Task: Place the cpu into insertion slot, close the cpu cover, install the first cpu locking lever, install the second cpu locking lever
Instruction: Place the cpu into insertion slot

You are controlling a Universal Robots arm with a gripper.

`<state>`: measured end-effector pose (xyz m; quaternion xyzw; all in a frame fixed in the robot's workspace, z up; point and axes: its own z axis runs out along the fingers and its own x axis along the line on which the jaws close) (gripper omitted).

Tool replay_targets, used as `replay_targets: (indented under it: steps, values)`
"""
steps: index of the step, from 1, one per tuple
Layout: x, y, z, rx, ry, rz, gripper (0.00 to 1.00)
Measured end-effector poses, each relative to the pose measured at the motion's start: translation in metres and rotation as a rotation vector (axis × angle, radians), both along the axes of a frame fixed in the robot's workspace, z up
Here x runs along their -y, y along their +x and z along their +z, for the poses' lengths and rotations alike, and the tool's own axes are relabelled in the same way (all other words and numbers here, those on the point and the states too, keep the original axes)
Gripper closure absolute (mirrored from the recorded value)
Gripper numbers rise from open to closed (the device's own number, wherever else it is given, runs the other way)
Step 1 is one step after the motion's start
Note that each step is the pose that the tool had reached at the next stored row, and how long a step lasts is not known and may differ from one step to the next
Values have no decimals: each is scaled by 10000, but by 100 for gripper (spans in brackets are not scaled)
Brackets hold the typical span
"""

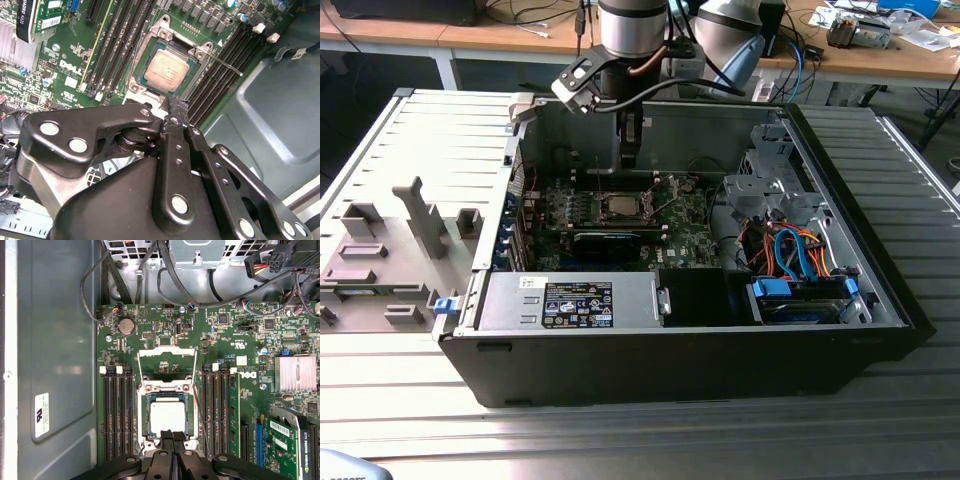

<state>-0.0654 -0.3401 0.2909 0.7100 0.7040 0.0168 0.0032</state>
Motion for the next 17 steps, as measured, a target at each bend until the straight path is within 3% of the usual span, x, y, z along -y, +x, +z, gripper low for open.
replay_targets:
  steps: [17]
  values:
    - [1,0,53,0,14,0,89]
